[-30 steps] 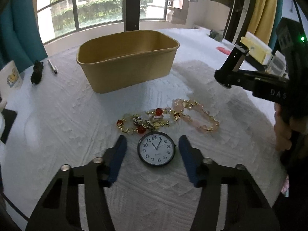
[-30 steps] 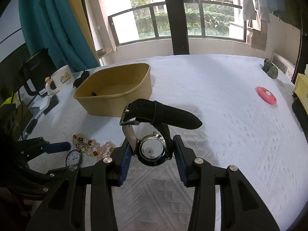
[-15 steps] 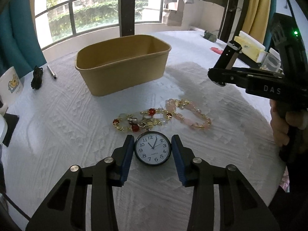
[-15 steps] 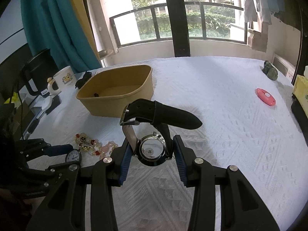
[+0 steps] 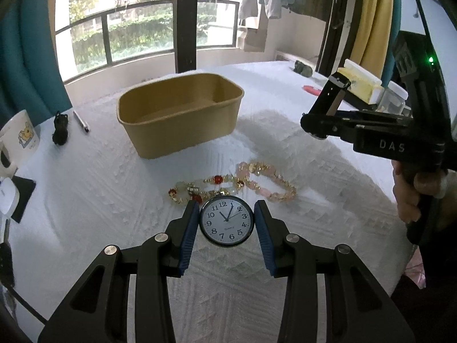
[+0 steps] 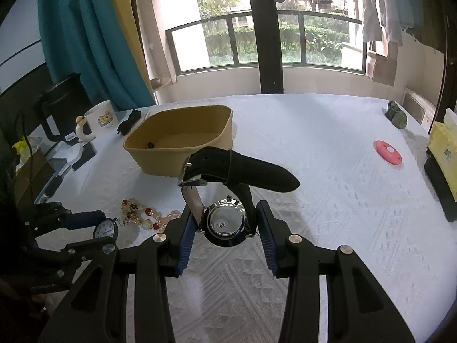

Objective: Organize jewelry
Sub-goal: 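Carry the clock and watch into the basin and open both grippers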

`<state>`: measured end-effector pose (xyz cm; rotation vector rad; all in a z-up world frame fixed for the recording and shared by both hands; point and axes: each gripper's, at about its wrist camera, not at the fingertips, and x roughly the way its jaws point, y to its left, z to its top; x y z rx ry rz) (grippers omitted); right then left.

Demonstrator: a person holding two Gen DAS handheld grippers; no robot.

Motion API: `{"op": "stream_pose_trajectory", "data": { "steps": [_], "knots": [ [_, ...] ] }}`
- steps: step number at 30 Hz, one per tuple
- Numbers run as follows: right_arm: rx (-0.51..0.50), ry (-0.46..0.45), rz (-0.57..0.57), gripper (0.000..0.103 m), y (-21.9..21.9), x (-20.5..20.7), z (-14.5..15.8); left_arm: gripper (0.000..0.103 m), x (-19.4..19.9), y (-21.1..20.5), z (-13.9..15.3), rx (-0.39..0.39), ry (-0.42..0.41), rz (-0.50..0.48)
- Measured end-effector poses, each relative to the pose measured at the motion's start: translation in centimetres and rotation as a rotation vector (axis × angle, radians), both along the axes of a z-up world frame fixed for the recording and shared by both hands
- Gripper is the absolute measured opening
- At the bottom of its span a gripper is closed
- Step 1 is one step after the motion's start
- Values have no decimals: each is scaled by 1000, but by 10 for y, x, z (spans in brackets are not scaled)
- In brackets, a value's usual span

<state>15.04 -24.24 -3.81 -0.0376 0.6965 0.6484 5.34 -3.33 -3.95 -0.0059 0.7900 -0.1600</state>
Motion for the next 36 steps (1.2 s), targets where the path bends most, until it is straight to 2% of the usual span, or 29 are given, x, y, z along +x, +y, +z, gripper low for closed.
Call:
{"op": "stream_pose_trajectory", "data": {
  "steps": [23, 36],
  "knots": [
    [-24, -60, 15, 42, 16, 17, 32, 42, 28, 19, 40, -4, -120, 4],
    [-33, -74, 17, 42, 33, 34, 40, 42, 50, 43, 47, -4, -163, 27]
  ]
}}
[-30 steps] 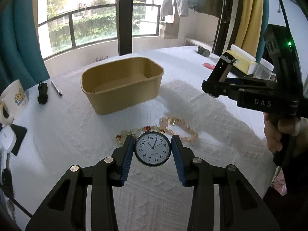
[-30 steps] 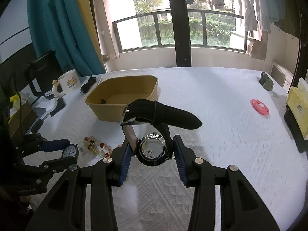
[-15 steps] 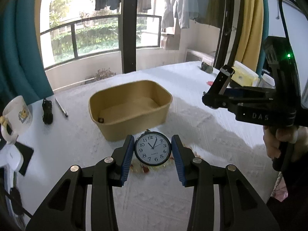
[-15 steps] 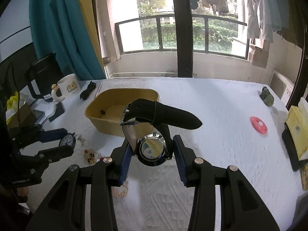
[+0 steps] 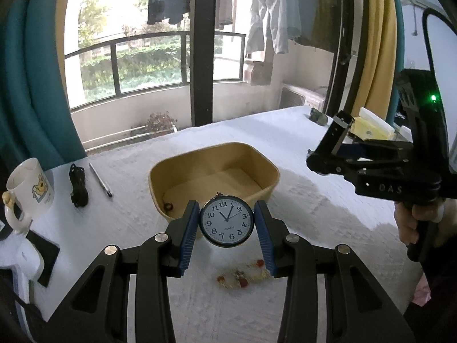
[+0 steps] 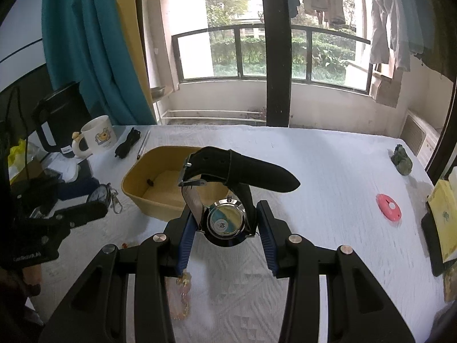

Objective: Organize jewelry
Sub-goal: 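Carry the clock and watch into the basin and open both grippers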

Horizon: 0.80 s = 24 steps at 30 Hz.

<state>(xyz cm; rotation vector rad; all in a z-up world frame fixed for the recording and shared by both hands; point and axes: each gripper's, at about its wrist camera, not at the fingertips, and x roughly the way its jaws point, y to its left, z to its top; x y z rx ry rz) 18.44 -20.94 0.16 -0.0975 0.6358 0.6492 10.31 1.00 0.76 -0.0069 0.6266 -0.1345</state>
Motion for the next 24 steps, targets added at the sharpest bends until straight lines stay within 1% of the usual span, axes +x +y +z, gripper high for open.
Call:
{"op": "stream_pose_trajectory", "data": {
  "steps": [9, 13, 19, 24],
  "knots": [
    [-14, -9, 13, 42, 11, 9, 3, 42, 17, 10, 5, 21, -42, 2],
    [-15, -17, 14, 42, 16, 14, 4, 42, 26, 16, 4, 14, -62, 15],
    [-7, -15, 6, 42, 22, 27, 2, 42, 42, 22, -4, -10, -55, 20],
    [-10, -11, 19, 42, 31, 36, 0, 42, 58, 21, -9, -1, -39, 1]
  ]
}}
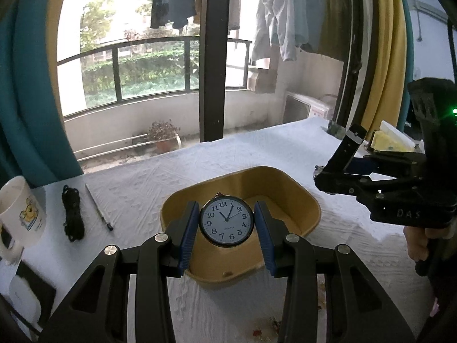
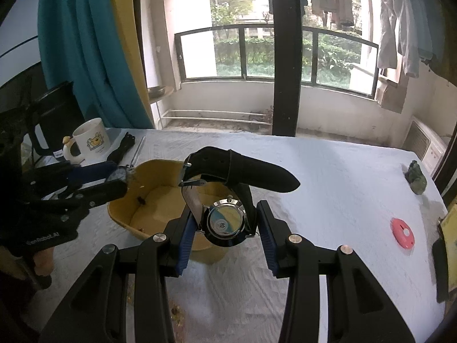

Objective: Organize jewelry
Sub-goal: 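Carry the clock and watch into the basin and open both grippers, then withdraw both grippers from the basin toward the bracelets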

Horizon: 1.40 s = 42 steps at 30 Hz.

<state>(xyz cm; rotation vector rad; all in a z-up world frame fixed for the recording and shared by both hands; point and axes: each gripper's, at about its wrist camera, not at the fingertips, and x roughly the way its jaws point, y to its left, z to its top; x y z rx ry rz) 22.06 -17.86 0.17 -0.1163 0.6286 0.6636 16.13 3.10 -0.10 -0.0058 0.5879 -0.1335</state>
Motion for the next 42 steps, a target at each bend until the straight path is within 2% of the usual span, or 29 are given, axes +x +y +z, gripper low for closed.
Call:
{"op": "stream_pose_trajectory", "data": {
  "steps": [12, 15, 18, 20, 22, 25, 42],
  "knots": [
    [0, 29, 7, 42, 10, 21, -9, 42, 23, 4, -17, -34, 85, 26],
    [4, 45, 12, 43, 11, 25, -11, 43, 21, 7, -14, -43, 83, 44],
    [16, 49, 23, 48, 12, 27, -10, 45, 19, 10, -11, -52, 77, 58],
    [25, 41, 17, 63, 11, 26, -8, 52, 18, 13, -10, -61, 74, 68],
    [31, 31, 14, 71, 10, 24, -6, 59, 15, 15, -8, -69, 67, 84],
    [38, 20, 16, 71, 9, 18, -3, 67, 7, 17, -3, -83, 52, 95],
    [35, -1, -43, 71, -13, -26, -1, 74, -44, 17, 12, -124, -9, 96]
  ]
}}
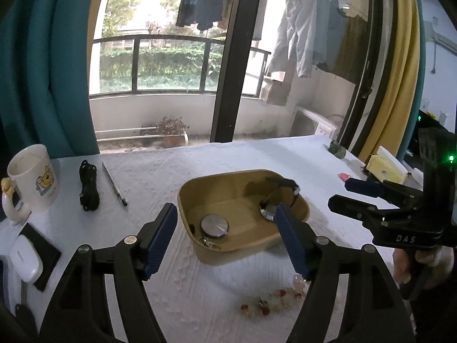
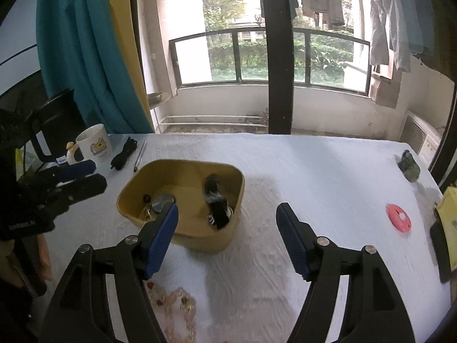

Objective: Organize jewelry
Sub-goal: 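Withdraw both grippers from the basin toward the bracelets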

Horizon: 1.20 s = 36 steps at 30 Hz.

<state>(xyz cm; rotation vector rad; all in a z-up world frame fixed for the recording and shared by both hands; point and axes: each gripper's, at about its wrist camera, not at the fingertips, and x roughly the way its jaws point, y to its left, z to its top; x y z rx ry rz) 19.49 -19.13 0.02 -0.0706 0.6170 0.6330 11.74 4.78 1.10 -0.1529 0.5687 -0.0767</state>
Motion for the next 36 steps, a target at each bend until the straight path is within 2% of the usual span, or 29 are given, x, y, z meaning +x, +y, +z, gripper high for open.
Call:
{"op": "stream_pose_trajectory", "data": {
  "steps": [10, 25, 30, 36],
  "knots": [
    [-28, 10, -1, 71, -12, -31, -9, 75, -27, -4, -6, -5, 1, -9],
    [-90, 55, 17, 70, -10, -55, -33, 75, -54, 3, -24, -21, 36, 11],
    [-148, 96, 28, 47, -5, -55, -48, 75, -56, 2, -32, -26, 54, 6],
    [-165, 131, 41, 41, -3, -54, -60, 75, -55, 4, -40, -27, 77, 1]
  ]
}}
